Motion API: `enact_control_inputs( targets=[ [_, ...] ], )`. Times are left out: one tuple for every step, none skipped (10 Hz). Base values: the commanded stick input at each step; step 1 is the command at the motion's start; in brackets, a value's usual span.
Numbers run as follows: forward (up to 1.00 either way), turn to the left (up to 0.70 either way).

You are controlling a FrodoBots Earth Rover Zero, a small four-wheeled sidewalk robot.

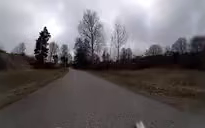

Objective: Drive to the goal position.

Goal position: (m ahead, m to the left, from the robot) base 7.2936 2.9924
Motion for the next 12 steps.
enact_control_inputs(
  targets=[
    [0.70,0.00],
    [0.70,0.00],
    [0.70,0.00],
    [0.70,0.00],
    [0.70,0.00],
    [0.70,0.00],
    [0.70,0.00],
    [0.70,0.00],
    [0.70,0.00],
    [0.70,0.00],
    [0.70,0.00],
    [0.70,0.00]
  ],
)
